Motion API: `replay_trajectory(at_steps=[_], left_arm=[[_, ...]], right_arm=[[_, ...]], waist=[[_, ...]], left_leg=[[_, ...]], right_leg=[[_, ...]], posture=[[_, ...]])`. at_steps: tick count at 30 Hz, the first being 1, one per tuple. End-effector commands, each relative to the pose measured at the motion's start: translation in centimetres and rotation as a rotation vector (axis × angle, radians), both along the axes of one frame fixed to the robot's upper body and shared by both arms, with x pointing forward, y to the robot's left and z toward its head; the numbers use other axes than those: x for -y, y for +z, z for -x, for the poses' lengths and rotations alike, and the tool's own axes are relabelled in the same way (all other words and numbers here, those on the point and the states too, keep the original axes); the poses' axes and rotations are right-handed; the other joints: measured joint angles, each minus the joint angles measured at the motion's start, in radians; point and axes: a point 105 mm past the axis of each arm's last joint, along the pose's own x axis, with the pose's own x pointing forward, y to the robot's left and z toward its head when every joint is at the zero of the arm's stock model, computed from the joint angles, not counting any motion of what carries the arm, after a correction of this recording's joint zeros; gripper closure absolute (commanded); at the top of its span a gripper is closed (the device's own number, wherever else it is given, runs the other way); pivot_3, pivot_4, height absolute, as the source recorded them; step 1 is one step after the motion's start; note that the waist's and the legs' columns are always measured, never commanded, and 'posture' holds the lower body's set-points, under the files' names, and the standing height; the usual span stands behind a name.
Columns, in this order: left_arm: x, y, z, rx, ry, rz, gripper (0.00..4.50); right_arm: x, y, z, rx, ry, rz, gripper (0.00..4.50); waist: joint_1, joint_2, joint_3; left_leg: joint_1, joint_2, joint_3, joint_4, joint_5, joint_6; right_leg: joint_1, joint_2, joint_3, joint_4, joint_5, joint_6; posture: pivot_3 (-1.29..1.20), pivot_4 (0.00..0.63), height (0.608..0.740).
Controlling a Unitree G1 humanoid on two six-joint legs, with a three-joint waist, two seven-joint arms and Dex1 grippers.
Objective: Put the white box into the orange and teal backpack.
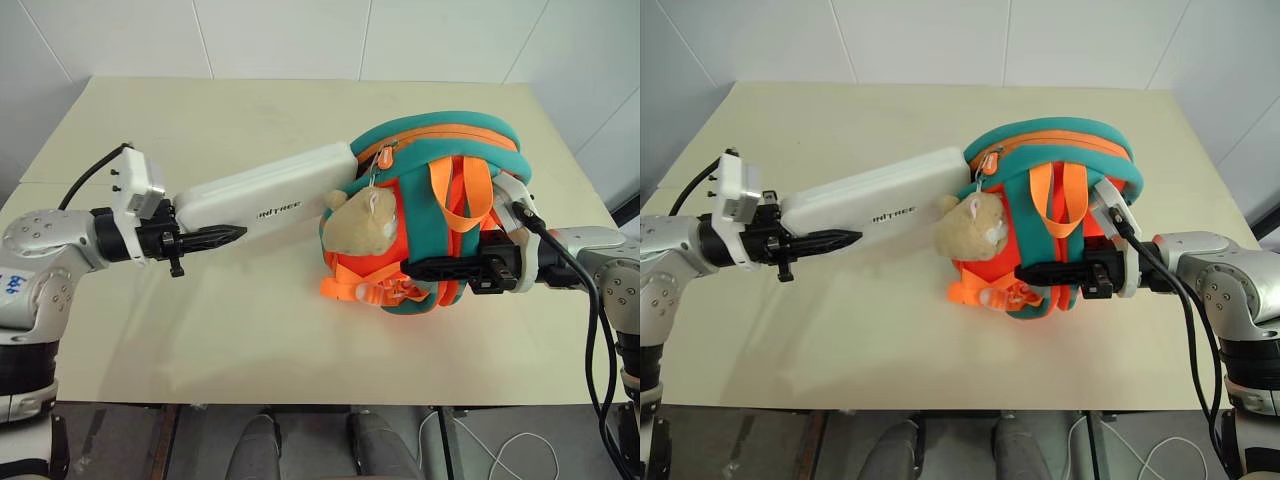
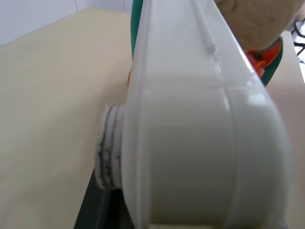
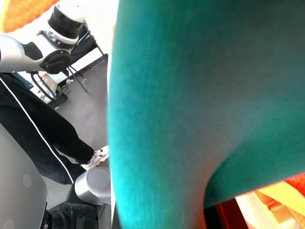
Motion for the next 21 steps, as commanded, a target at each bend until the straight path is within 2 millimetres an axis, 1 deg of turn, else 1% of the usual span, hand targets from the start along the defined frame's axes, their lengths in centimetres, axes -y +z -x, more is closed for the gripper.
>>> replay_trajectory(at_steps=[1,2,4,7,9,11,12,13,15,17,19,21], left_arm=[[0.1,0.8,-0.6,0.052,-0.034,-0.09,3.23],[0.1,0.8,-0.7,0.051,-0.042,-0.098,3.23],[1.5,0.7,-1.5,0.023,-0.109,-0.185,3.23],[2.8,0.9,-2.6,0.013,-0.163,-0.281,3.23],[4.0,0.8,-3.9,0.011,-0.169,-0.41,3.23],[5.5,1.1,-4.6,-0.01,-0.185,-0.455,3.23],[5.8,1.3,-4.8,-0.016,-0.192,-0.456,3.23],[7.5,1.5,-5.1,-0.02,-0.217,-0.438,3.23],[9.6,1.9,-5.4,-0.021,-0.248,-0.42,3.23],[13.3,1.8,-6.0,-0.017,-0.271,-0.371,3.23],[15.4,1.3,-6.3,-0.021,-0.285,-0.359,3.23],[16.7,0.5,-6.5,-0.025,-0.29,-0.362,3.23]], right_arm=[[-0.2,1.1,0.4,0.045,0.022,-0.01,4.49],[-0.2,1.1,0.3,0.045,0.023,-0.01,4.49],[-0.5,1.6,0.3,0.067,0.034,-0.017,4.49],[-0.7,2.1,0.2,0.084,0.048,-0.022,4.49],[-0.9,2.3,0.3,0.09,0.06,-0.022,4.49],[-1.0,2.3,0.2,0.098,0.068,-0.021,4.49],[-1.0,2.3,0.2,0.1,0.069,-0.02,4.49],[-1.1,2.5,-0.1,0.116,0.062,-0.025,4.49],[-1.2,2.8,-0.4,0.134,0.054,-0.032,4.49],[-1.3,3.0,-0.7,0.15,0.05,-0.036,4.49],[-1.4,3.0,-0.7,0.154,0.054,-0.035,4.49],[-1.5,3.0,-0.6,0.156,0.06,-0.037,4.49]], waist=[[0.001,0.0,0.0],[0.001,0.0,0.0],[0.001,0.0,0.0],[0.003,0.0,0.0],[0.003,0.0,0.0],[0.009,0.0,0.0],[0.009,0.0,0.0],[0.009,0.0,0.0],[0.011,0.0,0.0],[0.013,0.0,0.0],[0.02,0.0,0.0],[0.019,0.0,0.0]], left_leg=[[0.0,0.0,0.0,0.0,0.0,0.0],[0.0,0.0,0.0,0.0,0.0,0.0],[0.0,0.0,0.0,0.0,0.0,0.0],[0.0,0.0,0.0,0.001,0.0,0.0],[0.0,0.0,0.0,0.002,0.0,0.0],[0.0,-0.001,-0.001,0.003,0.0,0.0],[0.0,-0.001,-0.001,0.003,0.0,0.0],[0.0,-0.001,-0.001,0.003,0.0,0.0],[0.0,-0.001,-0.001,0.003,0.0,0.001],[-0.001,-0.001,-0.001,0.003,0.0,0.001],[-0.001,-0.001,-0.001,0.005,0.0,0.001],[-0.003,-0.001,-0.001,0.007,0.0,0.001]], right_leg=[[0.0,0.0,0.0,0.0,0.0,0.0],[0.0,0.0,0.0,0.0,0.0,0.0],[0.0,0.0,0.0,0.0,0.0,0.0],[0.0,0.001,0.0,0.002,0.0,0.0],[0.001,0.001,0.0,0.002,0.0,0.0],[0.001,0.001,-0.001,0.002,0.0,0.001],[0.001,0.001,0.0,0.002,0.0,0.001],[0.001,0.001,0.0,0.002,0.0,0.001],[0.001,0.001,0.0,0.003,-0.001,0.001],[0.0,0.001,0.0,0.003,-0.001,0.001],[0.0,0.001,0.0,0.004,-0.001,0.002],[-0.001,0.001,0.0,0.004,-0.001,0.002]], posture=[[0.0,0.15,0.74],[0.0,0.15,0.74],[0.0,0.15,0.74],[0.0,0.15,0.74],[0.0,0.15,0.74],[0.0,0.15,0.74],[0.0,0.15,0.74],[0.0,0.15,0.74],[0.0,0.15,0.74],[0.0,0.15,0.74],[0.0,0.15,0.74],[0.0,0.15,0.74]])
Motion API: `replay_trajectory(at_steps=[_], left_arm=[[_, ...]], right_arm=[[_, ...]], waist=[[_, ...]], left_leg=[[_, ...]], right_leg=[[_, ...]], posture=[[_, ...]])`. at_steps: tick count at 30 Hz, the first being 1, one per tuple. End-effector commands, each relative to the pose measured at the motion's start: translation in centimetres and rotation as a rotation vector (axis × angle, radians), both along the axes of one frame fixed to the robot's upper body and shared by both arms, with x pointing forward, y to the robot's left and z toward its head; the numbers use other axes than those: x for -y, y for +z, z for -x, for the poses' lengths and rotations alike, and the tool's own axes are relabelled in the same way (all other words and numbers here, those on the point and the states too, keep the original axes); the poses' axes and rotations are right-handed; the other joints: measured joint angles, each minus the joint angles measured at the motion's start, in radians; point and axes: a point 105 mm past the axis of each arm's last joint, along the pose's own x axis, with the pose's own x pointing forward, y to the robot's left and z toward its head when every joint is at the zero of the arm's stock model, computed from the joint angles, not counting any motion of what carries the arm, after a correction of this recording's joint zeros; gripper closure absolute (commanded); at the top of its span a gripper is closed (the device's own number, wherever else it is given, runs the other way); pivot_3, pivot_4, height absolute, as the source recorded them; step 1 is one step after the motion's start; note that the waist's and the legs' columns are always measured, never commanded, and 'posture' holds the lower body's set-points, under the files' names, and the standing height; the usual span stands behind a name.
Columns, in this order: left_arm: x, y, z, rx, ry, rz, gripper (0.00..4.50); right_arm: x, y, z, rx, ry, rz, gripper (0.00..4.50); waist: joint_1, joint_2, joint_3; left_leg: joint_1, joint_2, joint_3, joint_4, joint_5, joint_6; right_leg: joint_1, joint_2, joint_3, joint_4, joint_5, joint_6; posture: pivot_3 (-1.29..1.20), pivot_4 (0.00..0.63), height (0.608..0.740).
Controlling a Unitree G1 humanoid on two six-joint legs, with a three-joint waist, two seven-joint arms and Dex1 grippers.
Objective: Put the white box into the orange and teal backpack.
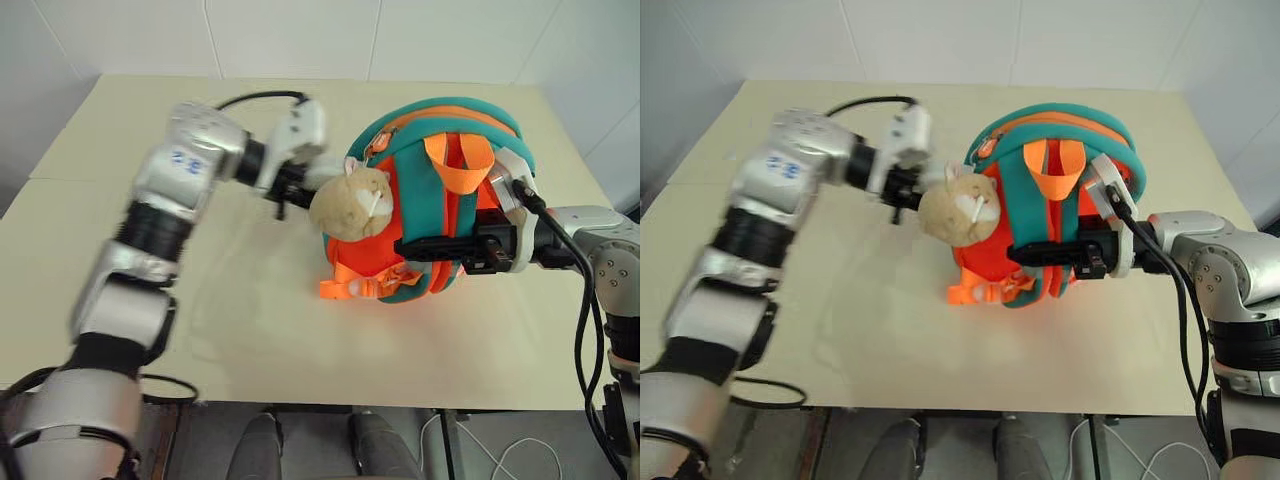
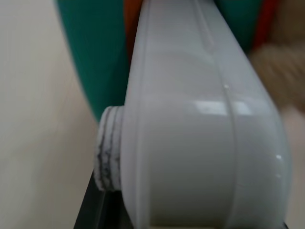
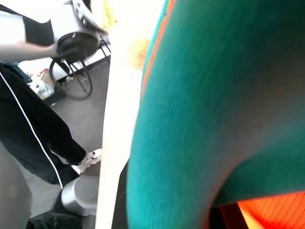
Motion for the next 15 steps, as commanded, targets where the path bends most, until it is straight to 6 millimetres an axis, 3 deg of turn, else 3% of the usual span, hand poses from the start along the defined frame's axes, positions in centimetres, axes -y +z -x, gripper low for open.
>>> replay_trajectory(at_steps=[1,2,8,13,15], left_arm=[[1.5,-0.3,-0.5,0.018,0.007,-0.021,3.23],[1.9,-0.2,-0.6,0.021,0.014,-0.007,3.23],[1.8,1.8,-0.7,0.018,0.037,0.091,1.38],[-1.0,3.4,-0.4,0.032,0.038,0.137,0.01],[-3.0,3.6,-0.3,0.058,0.046,0.121,0.01]], right_arm=[[-0.3,0.9,0.4,0.054,0.022,-0.011,4.49],[-0.4,0.8,0.4,0.055,0.019,-0.014,4.49],[-0.5,0.5,0.6,0.05,0.013,-0.023,4.5],[-0.3,0.3,0.4,0.05,-0.011,-0.029,4.5],[-0.3,0.2,0.4,0.049,-0.015,-0.031,4.5]], waist=[[-0.002,0.0,0.0],[-0.002,0.0,0.0],[0.003,0.001,0.0],[-0.001,0.001,0.001],[-0.007,0.001,0.001]], left_leg=[[0.0,0.0,0.0,0.001,0.0,0.0],[0.0,0.0,0.0,0.001,0.0,0.0],[-0.002,-0.001,0.0,0.006,0.0,0.0],[-0.002,-0.001,-0.001,0.006,0.0,0.0],[-0.002,-0.001,-0.001,0.006,0.0,0.0]], right_leg=[[0.0,0.0,0.0,0.0,0.0,0.0],[0.0,0.0,0.0,0.0,0.0,0.0],[0.0,0.0,0.0,0.003,0.0,0.001],[0.0,0.0,0.0,0.004,0.001,0.002],[0.0,0.0,0.0,0.004,0.0,0.002]], posture=[[0.0,0.15,0.74],[0.0,0.15,0.74],[0.0,0.15,0.74],[0.0,0.15,0.74],[0.0,0.15,0.74]])
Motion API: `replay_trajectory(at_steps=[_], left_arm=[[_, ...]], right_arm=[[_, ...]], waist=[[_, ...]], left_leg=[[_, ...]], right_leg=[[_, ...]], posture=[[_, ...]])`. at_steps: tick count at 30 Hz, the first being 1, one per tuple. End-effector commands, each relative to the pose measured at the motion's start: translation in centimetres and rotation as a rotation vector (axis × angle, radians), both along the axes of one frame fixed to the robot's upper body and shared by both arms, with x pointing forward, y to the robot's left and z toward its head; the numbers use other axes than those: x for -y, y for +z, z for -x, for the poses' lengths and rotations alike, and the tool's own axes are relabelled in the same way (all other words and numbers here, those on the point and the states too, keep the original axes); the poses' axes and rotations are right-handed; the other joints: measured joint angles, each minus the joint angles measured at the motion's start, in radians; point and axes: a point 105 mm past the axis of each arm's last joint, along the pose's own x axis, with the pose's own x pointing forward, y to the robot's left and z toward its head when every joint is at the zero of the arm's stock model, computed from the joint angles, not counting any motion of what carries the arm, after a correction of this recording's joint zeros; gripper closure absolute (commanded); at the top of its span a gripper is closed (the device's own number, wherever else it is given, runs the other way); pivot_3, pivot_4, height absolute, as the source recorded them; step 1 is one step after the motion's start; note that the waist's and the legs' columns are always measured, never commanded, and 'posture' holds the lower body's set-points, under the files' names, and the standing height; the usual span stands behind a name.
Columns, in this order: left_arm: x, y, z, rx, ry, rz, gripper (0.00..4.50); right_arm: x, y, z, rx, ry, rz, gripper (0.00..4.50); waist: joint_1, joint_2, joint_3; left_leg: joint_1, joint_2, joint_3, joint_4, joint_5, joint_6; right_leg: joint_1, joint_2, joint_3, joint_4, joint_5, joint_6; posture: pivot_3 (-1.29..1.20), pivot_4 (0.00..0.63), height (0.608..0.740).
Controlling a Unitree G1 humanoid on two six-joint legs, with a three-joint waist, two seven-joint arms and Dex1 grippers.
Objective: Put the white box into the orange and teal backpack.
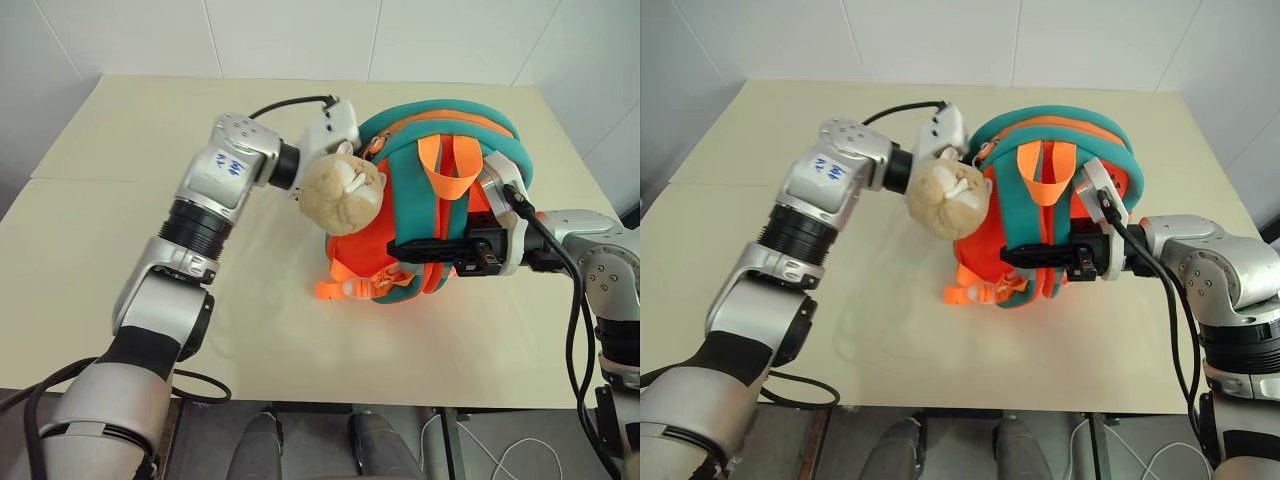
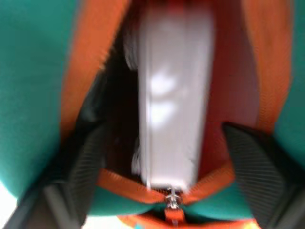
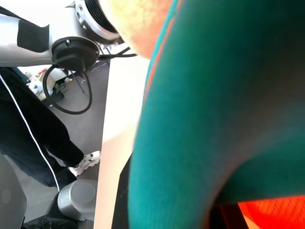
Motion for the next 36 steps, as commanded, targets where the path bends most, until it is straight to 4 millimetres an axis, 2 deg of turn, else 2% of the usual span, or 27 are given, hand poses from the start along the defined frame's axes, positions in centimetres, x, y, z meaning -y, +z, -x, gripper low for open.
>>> replay_trajectory(at_steps=[1,3,5,11,15,18,20,24,27,32,36], left_arm=[[-3.2,2.0,0.8,0.078,-0.014,0.022,0.01],[-5.4,2.1,1.1,0.089,-0.006,0.023,0.01],[-6.8,2.0,1.7,0.102,-0.02,0.018,0.01],[-8.4,2.0,4.8,0.141,-0.132,0.077,0.01],[-7.6,1.6,6.0,0.11,-0.148,0.114,0.01],[-5.5,2.9,7.1,0.139,-0.197,0.239,0.01],[-4.3,3.7,7.0,0.177,-0.177,0.307,0.01],[-3.7,4.5,7.1,0.166,-0.15,0.404,0.01],[-4.3,5.1,7.6,0.114,-0.137,0.462,0.58],[-5.9,3.7,7.2,0.117,-0.075,0.374,2.16],[-7.6,3.6,6.4,0.134,-0.019,0.338,3.32]], right_arm=[[-0.1,0.8,0.4,0.048,0.006,-0.022,4.5],[0.0,0.7,0.3,0.046,-0.002,-0.022,4.5],[0.1,0.6,0.2,0.044,-0.009,-0.024,4.5],[0.2,0.4,-0.1,0.038,-0.02,-0.023,4.5],[0.2,0.3,-0.2,0.035,-0.024,-0.024,4.5],[0.1,0.1,-0.4,0.029,-0.027,-0.026,4.5],[0.0,-0.1,-0.4,0.026,-0.027,-0.028,4.5],[-0.1,-0.3,-0.3,0.021,-0.025,-0.029,4.5],[-0.1,-0.4,-0.1,0.018,-0.028,-0.03,4.5],[0.1,-0.5,0.0,0.019,-0.044,-0.032,4.5],[0.1,-0.4,-0.1,0.024,-0.052,-0.034,4.5]], waist=[[-0.005,0.0,0.0],[-0.008,0.0,0.0],[-0.01,0.0,0.0],[-0.006,0.0,0.0],[-0.005,0.0,0.0],[-0.003,0.0,0.0],[0.001,0.0,0.0],[-0.004,0.0,0.0],[-0.01,0.0,0.0],[-0.016,0.0,0.0],[-0.017,0.0,0.0]], left_leg=[[0.0,0.0,0.0,0.0,0.0,0.0],[0.0,0.0,0.0,-0.001,0.0,0.0],[0.0,0.0,0.0,-0.001,0.0,0.0],[0.0,0.0,-0.001,0.001,0.0,0.0],[0.0,0.0,-0.001,0.002,0.0,0.0],[0.0,0.0,-0.001,0.004,0.0,0.0],[0.0,0.0,-0.001,0.004,0.0,0.0],[0.0,0.0,-0.001,0.005,0.0,0.0],[0.001,0.001,-0.001,0.004,0.0,0.0],[0.001,0.001,-0.001,0.004,0.0,0.0],[0.001,0.0,-0.001,0.004,0.0,0.0]], right_leg=[[0.0,0.0,0.0,0.0,0.0,0.0],[0.0,0.0,0.0,0.0,0.0,0.0],[0.0,0.0,0.0,0.0,0.0,0.0],[0.0,-0.001,-0.001,0.001,0.0,0.0],[0.0,0.0,-0.001,0.002,0.0,0.0],[0.001,0.0,-0.001,0.002,0.0,0.0],[0.002,0.0,-0.001,0.002,0.0,0.0],[0.002,0.0,-0.001,0.003,0.001,0.001],[0.001,0.0,-0.001,0.003,0.001,0.001],[0.002,0.0,-0.001,0.002,0.001,0.001],[0.002,0.0,-0.001,0.002,0.001,0.001]], posture=[[0.0,0.15,0.74],[0.0,0.15,0.74],[0.0,0.15,0.74],[0.0,0.15,0.74],[0.0,0.15,0.74],[0.0,0.15,0.74],[0.0,0.15,0.74],[0.0,0.15,0.74],[0.0,0.15,0.74],[0.0,0.15,0.74],[0.0,0.15,0.74]])
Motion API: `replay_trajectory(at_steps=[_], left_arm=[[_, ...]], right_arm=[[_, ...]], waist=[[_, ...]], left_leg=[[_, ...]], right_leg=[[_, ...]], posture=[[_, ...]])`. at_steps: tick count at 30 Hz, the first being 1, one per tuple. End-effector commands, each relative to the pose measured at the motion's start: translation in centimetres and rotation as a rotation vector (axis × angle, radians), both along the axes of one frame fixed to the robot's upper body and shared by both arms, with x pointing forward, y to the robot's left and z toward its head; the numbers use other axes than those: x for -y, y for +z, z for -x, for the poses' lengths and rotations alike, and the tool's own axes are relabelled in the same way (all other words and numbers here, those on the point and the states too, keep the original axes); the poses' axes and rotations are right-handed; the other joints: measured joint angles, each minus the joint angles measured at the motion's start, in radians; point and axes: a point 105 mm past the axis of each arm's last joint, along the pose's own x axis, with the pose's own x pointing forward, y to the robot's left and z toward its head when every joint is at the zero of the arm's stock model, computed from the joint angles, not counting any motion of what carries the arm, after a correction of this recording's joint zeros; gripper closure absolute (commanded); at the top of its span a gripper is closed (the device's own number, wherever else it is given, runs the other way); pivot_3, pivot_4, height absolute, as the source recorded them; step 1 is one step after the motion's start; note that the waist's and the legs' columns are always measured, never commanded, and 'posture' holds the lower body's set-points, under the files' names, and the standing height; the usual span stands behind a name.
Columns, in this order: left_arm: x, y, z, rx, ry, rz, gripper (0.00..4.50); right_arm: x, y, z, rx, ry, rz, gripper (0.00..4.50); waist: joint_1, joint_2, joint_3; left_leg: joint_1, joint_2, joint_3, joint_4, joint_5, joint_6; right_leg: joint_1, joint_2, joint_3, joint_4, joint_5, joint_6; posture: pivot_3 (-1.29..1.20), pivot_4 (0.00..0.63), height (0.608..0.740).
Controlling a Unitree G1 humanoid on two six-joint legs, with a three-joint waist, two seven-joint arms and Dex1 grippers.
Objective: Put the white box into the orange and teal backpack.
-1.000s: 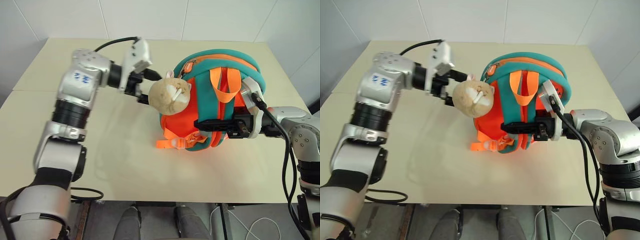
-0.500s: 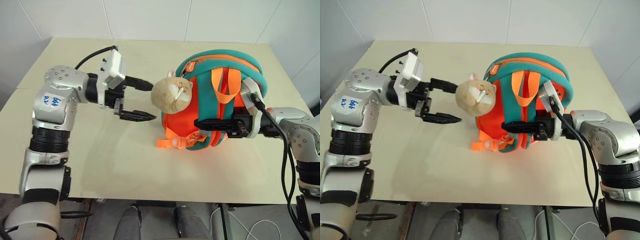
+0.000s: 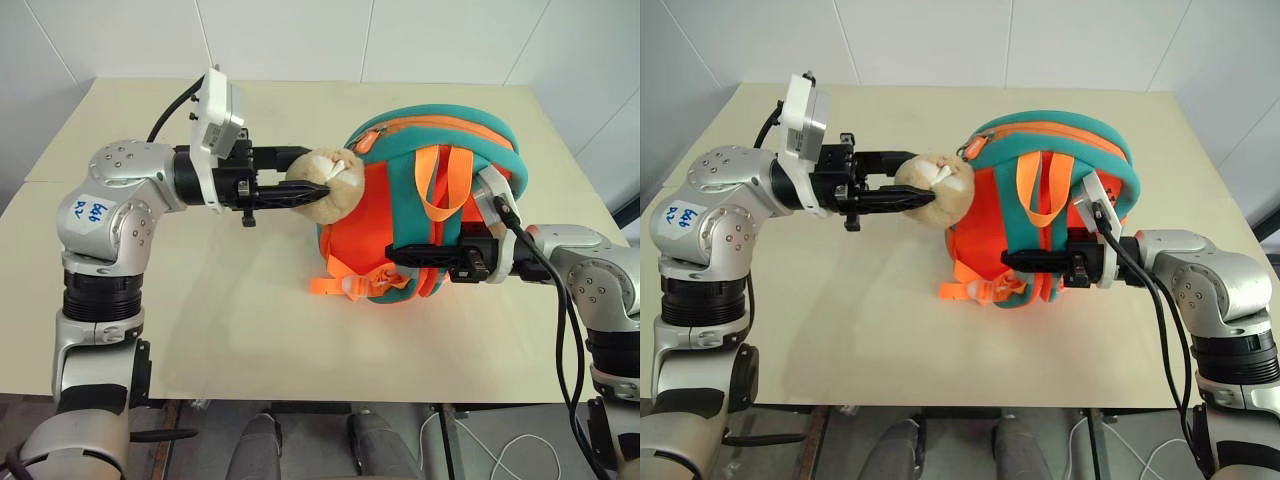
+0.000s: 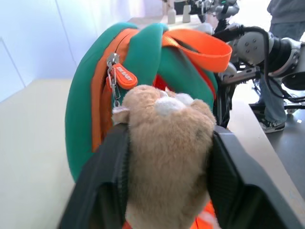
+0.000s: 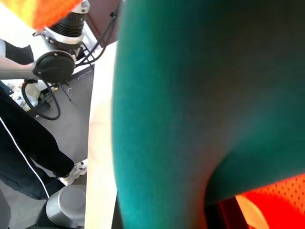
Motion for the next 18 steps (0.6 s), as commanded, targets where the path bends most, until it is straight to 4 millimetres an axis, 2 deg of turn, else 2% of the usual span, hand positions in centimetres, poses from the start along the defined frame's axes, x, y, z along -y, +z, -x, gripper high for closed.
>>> replay_trajectory(at_steps=[1,2,6,9,11,13,15,18], left_arm=[[-1.9,0.8,-0.6,0.052,0.067,-0.021,3.57],[-2.8,0.9,-1.1,0.067,0.106,-0.042,3.75],[-6.2,0.3,-2.9,0.078,0.235,-0.114,3.75],[-9.4,-3.8,-5.1,0.031,0.357,-0.232,3.75],[-10.1,-5.8,-5.7,0.012,0.374,-0.274,3.75],[-9.3,-8.7,-6.2,-0.029,0.346,-0.287,3.75],[-7.1,-11.6,-6.3,-0.041,0.289,-0.304,3.75],[-3.6,-13.8,-6.3,-0.046,0.224,-0.27,3.75]], right_arm=[[0.0,1.0,0.4,0.047,0.008,-0.017,4.5],[0.1,1.0,0.4,0.048,0.005,-0.016,4.5],[0.3,0.9,0.6,0.049,-0.007,-0.013,4.5],[0.5,0.9,0.9,0.048,-0.018,-0.014,4.5],[0.5,0.9,0.9,0.048,-0.028,-0.018,4.5],[0.6,0.8,1.0,0.044,-0.042,-0.022,4.5],[0.4,0.6,1.2,0.036,-0.047,-0.03,4.5],[0.0,0.1,1.5,0.031,-0.058,-0.038,4.5]], waist=[[-0.001,0.0,0.0],[-0.002,0.0,0.0],[-0.006,0.0,0.0],[-0.003,0.0,0.0],[-0.004,0.0,0.0],[-0.001,0.0,0.0],[0.003,0.0,0.0],[0.018,0.0,0.0]], left_leg=[[0.0,0.0,0.0,0.0,0.0,0.0],[0.0,0.0,0.0,0.0,0.0,0.0],[0.001,0.0,0.0,-0.001,0.0,0.0],[0.001,0.0,0.0,-0.002,0.0,0.0],[0.001,0.0,0.0,-0.002,0.0,0.0],[0.001,0.0,0.001,-0.002,0.0,0.0],[0.001,0.0,0.0,-0.001,0.0,0.0],[0.0,0.0,0.0,0.0,0.0,0.0]], right_leg=[[0.0,0.0,0.0,0.0,0.0,0.0],[0.0,0.0,0.0,0.0,0.0,0.0],[0.0,0.0,0.0,0.0,0.0,0.0],[0.0,0.0,0.0,-0.001,0.0,0.0],[0.0,0.0,0.0,-0.001,0.0,0.0],[0.0,0.0,0.0,-0.001,0.0,0.0],[0.0,0.0,0.0,0.0,0.0,0.0],[0.001,0.0,0.0,-0.001,0.0,0.0]], posture=[[0.0,0.15,0.74],[0.0,0.15,0.74],[0.0,0.15,0.74],[0.0,0.15,0.74],[0.0,0.15,0.74],[0.0,0.15,0.74],[0.0,0.15,0.74],[0.0,0.15,0.74]])
